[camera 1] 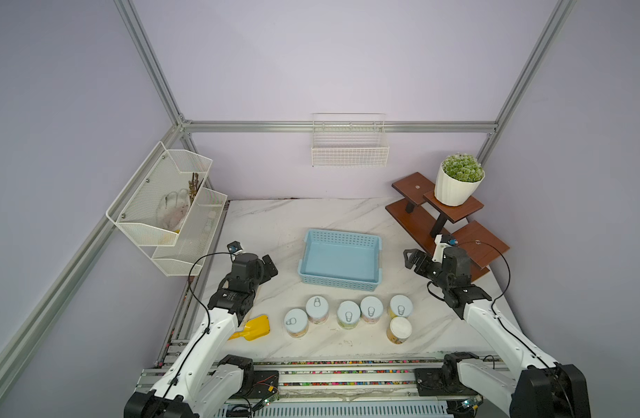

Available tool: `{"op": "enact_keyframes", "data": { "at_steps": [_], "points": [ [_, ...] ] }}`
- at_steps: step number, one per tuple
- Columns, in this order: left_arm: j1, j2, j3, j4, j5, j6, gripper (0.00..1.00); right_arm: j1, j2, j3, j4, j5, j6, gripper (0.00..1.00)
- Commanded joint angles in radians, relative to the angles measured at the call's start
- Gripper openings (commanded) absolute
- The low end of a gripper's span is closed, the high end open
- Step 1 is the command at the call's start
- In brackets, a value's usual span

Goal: Put the canned food in the basket
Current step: Pick up the canned food from the center of the board.

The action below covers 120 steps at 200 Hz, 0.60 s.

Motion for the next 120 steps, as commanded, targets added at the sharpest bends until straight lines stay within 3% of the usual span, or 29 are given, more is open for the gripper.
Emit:
{"op": "enact_keyframes", "data": {
  "at_steps": [1,21,78,120],
  "points": [
    [-0.07,-0.027,0.063,-0.065,0.08,0.025,1.0,-0.008,0.001,0.011,-0.064,-0.097,0.008,0.99],
    [-0.163,-0.019,0.096,-0.091,0.076,0.045,1.0,0.002,0.005,0.014,-0.112,-0.107,0.004,0.99],
    [-0.365,0.031,0.081,-0.057,0.169,0.034,1.0,0.202,-0.057,-0.002,-0.344,0.167,0.041,0.99],
    [-0.519,0.071,0.089,-0.056,0.09,0.026,1.0,0.317,-0.106,0.014,-0.51,0.263,0.118,0.99]
  ]
}}
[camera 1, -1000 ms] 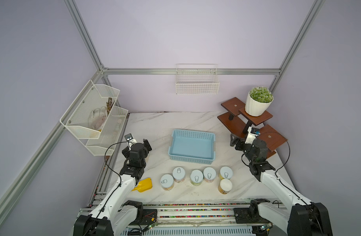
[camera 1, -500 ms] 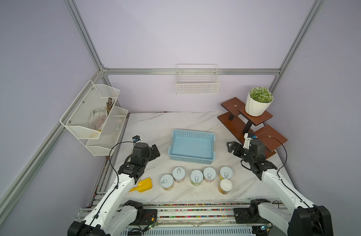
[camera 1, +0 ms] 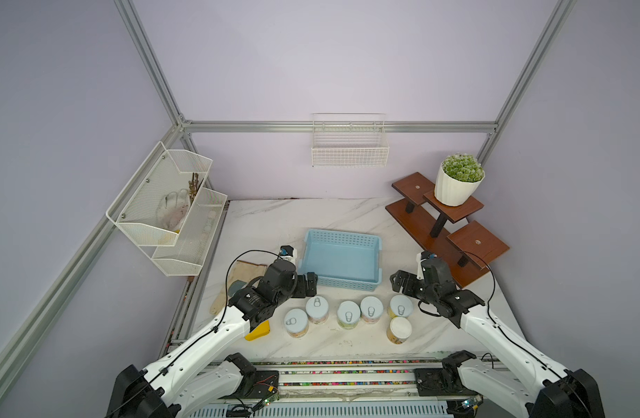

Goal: Put the canned food in the basket
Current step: Pick up the canned food from the center of the board.

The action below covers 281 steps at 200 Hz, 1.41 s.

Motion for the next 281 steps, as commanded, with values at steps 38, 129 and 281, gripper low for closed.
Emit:
{"op": "enact_keyframes", "data": {
  "at_steps": [38,129,281],
  "points": [
    [-0.159,0.076,0.045,0.032,-0.015,0.03,1.0,0.128,-0.073,0.056,-0.314,0.159,0.114,0.99],
    [-0.14,0.121,0.043,0.109,0.06,0.049,1.0,0.412,0.051,0.195,-0.645,0.237,0.261,0.99],
    [0.032,-0.022,-0.07,0.154,0.231,-0.024,1.0,0.522,0.226,0.182,-0.629,0.145,0.342,0.85]
  ]
}}
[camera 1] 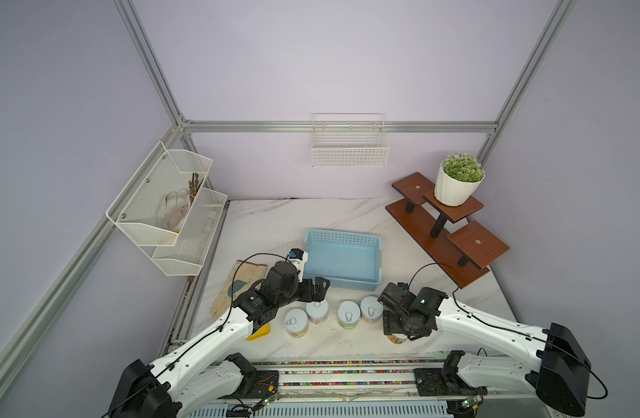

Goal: Put the canned food in the basket
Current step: Pick up the canned food from the center of the board.

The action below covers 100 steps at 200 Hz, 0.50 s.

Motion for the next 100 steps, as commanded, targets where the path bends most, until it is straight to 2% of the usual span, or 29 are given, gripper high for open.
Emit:
{"op": "enact_keyframes", "data": {
  "at_steps": [1,52,100],
  "points": [
    [0.005,-0.029,-0.003,-0.002,0.002,-0.014,1.0,0.005,0.008,0.005,-0.014,-0.01,0.017,0.85],
    [0.005,-0.104,-0.044,0.016,-0.018,-0.039,1.0,0.004,0.025,0.009,-0.016,0.007,0.016,0.81],
    [0.005,-0.133,-0.038,-0.021,-0.028,-0.02,1.0,0.005,0.033,0.009,-0.016,0.028,0.02,0.71]
  ]
}}
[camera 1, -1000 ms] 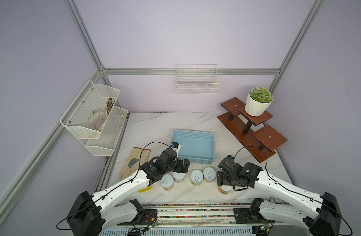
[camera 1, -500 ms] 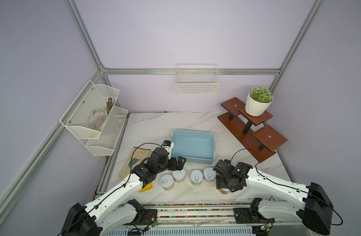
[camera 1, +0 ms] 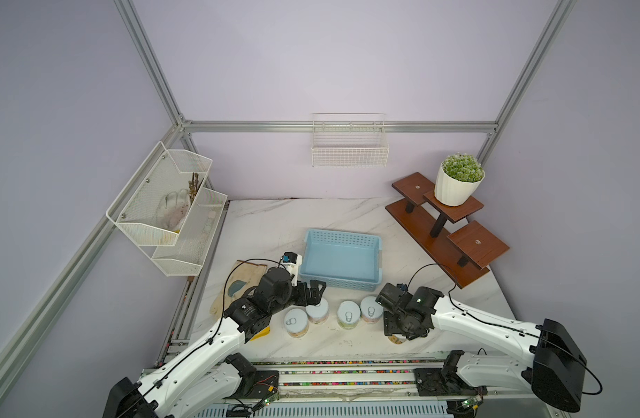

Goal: Put the canned food in the basket
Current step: Pick up the canned food from the center of the board.

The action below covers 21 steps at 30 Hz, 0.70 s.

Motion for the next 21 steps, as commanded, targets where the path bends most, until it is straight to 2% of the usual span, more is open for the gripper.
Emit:
{"op": "enact_keyframes", "data": {
  "at_steps": [1,3,6,12,13,15,16,21],
  "points": [
    [0.005,-0.024,0.01,-0.004,-0.014,0.007,1.0,0.004,0.003,0.009,-0.017,0.032,0.013,0.71],
    [0.005,-0.028,0.012,-0.013,-0.023,0.008,1.0,0.004,-0.002,0.011,-0.023,0.034,0.008,0.68],
    [0.005,-0.033,0.019,-0.024,-0.017,0.013,1.0,0.004,-0.01,0.021,-0.052,0.048,0.008,0.5],
    [0.004,-0.024,0.047,0.016,0.185,0.094,1.0,0.004,-0.109,0.05,-0.076,0.034,-0.007,0.27],
    [0.004,-0.025,0.049,0.026,0.21,0.103,1.0,0.004,-0.125,0.053,-0.077,0.036,-0.005,0.21],
    [0.003,-0.034,0.044,0.053,0.255,0.116,1.0,0.002,-0.175,0.062,-0.078,0.037,-0.005,0.02],
    [0.004,-0.036,0.046,0.062,0.274,0.121,1.0,0.002,-0.195,0.07,-0.082,0.039,-0.007,0.0],
    [0.003,-0.022,0.074,0.066,0.295,0.103,1.0,0.002,-0.257,0.165,-0.118,0.06,-0.033,0.0]
  ]
}}
